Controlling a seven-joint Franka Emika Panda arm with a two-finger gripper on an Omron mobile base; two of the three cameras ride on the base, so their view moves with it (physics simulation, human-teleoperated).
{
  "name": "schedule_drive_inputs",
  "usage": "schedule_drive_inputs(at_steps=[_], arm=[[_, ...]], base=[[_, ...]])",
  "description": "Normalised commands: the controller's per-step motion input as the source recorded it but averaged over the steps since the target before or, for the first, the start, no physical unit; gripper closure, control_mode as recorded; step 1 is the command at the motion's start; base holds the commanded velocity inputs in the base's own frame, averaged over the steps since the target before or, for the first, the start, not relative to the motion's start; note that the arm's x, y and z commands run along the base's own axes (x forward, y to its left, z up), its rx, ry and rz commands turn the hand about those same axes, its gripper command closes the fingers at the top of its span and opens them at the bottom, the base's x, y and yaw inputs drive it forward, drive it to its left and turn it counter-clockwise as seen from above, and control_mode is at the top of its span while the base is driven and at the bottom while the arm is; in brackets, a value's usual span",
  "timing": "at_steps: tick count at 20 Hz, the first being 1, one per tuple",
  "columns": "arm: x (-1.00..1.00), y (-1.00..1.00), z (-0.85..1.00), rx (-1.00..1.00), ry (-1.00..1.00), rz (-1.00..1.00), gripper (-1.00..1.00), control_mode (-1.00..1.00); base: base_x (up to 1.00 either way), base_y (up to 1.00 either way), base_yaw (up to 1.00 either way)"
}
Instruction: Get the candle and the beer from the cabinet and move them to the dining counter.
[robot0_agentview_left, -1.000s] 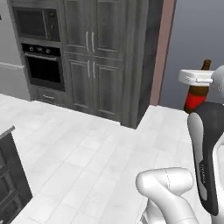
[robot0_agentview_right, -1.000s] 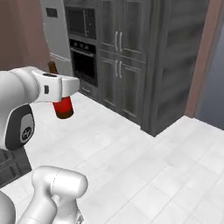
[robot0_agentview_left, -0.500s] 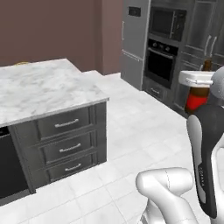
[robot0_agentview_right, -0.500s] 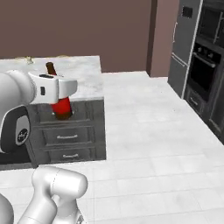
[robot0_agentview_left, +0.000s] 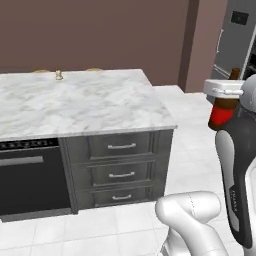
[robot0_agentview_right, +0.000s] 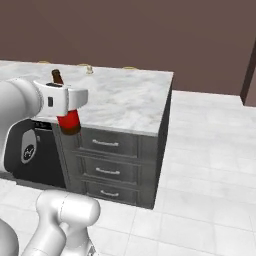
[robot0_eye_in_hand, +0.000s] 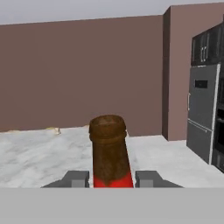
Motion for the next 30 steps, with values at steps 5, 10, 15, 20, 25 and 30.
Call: schedule_drive_inputs(at_steps=[5,10,15,20,25,30], arm=[[0.00,0.00,0.00,0.00,0.00,0.00,1.00,1.00],[0.00,0.00,0.00,0.00,0.00,0.00,1.00,1.00],[0.00,0.00,0.00,0.00,0.00,0.00,1.00,1.00],[0.00,0.00,0.00,0.00,0.00,0.00,1.00,1.00],[0.00,0.00,0.00,0.00,0.00,0.00,1.00,1.00],[0.00,0.00,0.00,0.00,0.00,0.00,1.00,1.00]], base=[[1.00,-0.77,0.00],[1.00,-0.85,0.00],[1.00,-0.98,-0.01],[0.96,-1.00,-0.03],[0.96,-1.00,-0.01],[1.00,-0.92,0.00]])
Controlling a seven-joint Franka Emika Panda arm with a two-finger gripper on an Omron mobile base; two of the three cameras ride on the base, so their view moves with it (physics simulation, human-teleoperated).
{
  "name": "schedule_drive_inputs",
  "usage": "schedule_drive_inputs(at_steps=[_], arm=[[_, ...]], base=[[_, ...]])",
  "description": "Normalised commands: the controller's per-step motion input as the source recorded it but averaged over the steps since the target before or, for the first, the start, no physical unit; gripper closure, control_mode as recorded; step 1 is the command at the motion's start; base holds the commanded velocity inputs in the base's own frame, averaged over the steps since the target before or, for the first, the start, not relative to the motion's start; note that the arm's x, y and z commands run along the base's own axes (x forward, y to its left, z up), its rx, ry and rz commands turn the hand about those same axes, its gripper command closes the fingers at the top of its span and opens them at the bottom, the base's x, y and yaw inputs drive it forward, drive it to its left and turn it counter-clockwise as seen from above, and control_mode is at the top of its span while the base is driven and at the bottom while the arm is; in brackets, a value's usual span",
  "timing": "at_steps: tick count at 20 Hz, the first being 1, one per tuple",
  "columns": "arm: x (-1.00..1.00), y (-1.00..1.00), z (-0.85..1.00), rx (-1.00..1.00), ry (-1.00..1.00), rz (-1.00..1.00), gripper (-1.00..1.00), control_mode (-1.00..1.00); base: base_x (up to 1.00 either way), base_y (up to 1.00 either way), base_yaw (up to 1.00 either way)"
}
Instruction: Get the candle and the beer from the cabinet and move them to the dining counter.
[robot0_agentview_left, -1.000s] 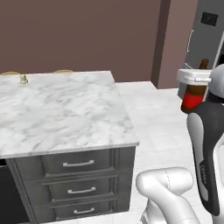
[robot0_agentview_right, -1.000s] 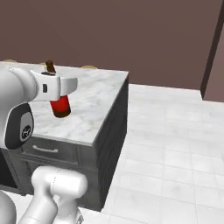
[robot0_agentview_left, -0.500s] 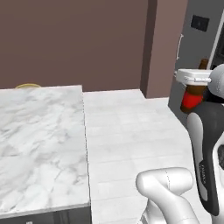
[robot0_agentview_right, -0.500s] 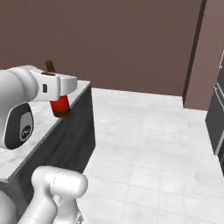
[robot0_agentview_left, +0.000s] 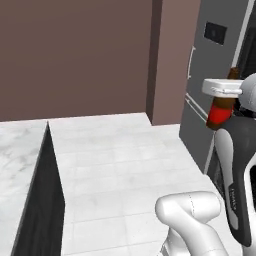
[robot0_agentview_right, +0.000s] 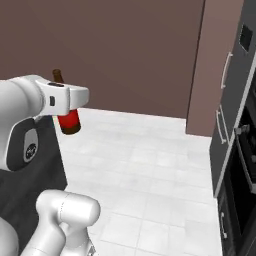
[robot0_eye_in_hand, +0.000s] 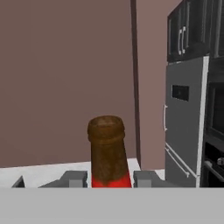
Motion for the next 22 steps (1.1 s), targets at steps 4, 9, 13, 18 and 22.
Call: schedule_drive_inputs(at_steps=[4,9,13,18,22], arm=[[0.00,0.00,0.00,0.00,0.00,0.00,1.00,1.00],[0.00,0.00,0.00,0.00,0.00,0.00,1.00,1.00],[0.00,0.00,0.00,0.00,0.00,0.00,1.00,1.00],[0.00,0.00,0.00,0.00,0.00,0.00,1.00,1.00],[0.00,0.00,0.00,0.00,0.00,0.00,1.00,1.00]], base=[[1.00,-0.74,0.00],[1.00,-0.49,0.02],[1.00,-0.05,0.27],[1.00,0.00,0.62],[1.00,-0.01,0.19]])
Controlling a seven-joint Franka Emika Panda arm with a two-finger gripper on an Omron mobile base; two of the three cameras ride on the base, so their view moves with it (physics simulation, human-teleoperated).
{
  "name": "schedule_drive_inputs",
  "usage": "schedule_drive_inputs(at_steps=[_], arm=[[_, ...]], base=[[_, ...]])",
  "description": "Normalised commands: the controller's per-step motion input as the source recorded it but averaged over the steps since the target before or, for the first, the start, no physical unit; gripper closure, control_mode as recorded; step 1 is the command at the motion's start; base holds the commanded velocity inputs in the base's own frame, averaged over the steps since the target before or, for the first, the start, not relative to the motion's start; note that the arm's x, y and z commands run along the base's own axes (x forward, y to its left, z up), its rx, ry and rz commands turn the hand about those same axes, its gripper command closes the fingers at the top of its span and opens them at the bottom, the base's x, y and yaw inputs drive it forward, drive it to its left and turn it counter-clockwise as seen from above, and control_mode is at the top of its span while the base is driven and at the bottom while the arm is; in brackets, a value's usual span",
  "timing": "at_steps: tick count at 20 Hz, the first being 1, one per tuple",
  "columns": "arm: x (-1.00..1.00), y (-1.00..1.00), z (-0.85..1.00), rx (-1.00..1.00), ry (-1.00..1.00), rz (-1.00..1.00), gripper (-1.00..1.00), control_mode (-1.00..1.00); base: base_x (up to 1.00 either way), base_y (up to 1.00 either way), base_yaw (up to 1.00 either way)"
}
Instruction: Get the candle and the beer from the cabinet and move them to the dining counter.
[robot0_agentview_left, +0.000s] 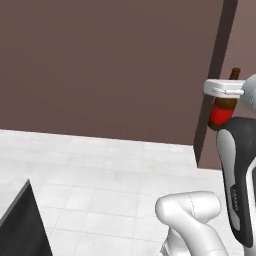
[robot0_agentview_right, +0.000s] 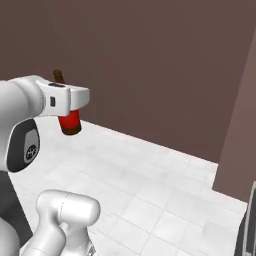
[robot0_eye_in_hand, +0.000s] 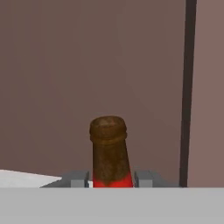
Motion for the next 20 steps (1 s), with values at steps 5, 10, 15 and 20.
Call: schedule_drive_inputs(at_steps=[5,10,15,20], arm=[[0.00,0.00,0.00,0.00,0.00,0.00,1.00,1.00],[0.00,0.00,0.00,0.00,0.00,0.00,1.00,1.00],[0.00,0.00,0.00,0.00,0.00,0.00,1.00,1.00],[0.00,0.00,0.00,0.00,0.00,0.00,1.00,1.00]], base=[[1.00,-0.08,0.22],[1.00,0.00,0.71],[1.00,0.00,0.49],[1.00,-0.01,0.63]])
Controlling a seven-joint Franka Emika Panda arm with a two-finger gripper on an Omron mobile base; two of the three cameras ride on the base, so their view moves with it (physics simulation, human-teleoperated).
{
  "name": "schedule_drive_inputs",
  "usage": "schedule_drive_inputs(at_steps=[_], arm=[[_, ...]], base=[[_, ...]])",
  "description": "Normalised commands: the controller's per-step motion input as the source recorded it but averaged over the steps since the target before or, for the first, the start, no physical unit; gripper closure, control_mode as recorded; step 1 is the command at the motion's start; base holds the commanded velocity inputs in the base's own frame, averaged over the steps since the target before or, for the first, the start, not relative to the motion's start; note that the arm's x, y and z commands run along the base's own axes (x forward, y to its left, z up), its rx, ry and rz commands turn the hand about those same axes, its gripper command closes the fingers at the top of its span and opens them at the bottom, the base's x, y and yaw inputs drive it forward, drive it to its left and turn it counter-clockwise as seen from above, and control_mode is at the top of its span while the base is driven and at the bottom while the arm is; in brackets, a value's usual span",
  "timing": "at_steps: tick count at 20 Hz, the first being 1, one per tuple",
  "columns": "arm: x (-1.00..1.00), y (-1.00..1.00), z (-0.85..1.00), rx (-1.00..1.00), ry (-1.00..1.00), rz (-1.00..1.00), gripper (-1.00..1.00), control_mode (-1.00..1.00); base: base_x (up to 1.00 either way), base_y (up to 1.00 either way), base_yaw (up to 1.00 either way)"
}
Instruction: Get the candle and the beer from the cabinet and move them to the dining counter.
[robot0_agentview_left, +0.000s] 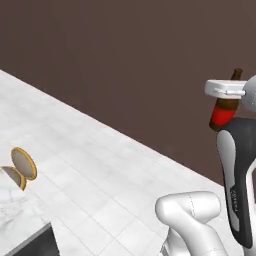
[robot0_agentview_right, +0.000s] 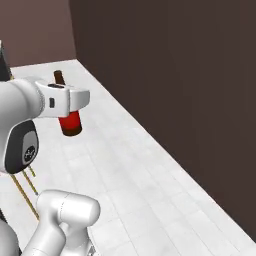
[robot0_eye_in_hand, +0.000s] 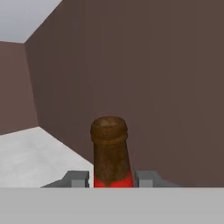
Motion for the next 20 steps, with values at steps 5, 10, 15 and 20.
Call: schedule_drive_inputs(at_steps=[5,10,15,20], arm=[[0.00,0.00,0.00,0.00,0.00,0.00,1.00,1.00],[0.00,0.00,0.00,0.00,0.00,0.00,1.00,1.00],[0.00,0.00,0.00,0.00,0.00,0.00,1.00,1.00],[0.00,0.00,0.00,0.00,0.00,0.00,1.00,1.00]], base=[[1.00,-0.03,0.72],[1.00,-0.35,0.51],[0.81,-0.58,0.15],[0.49,-0.81,0.10]])
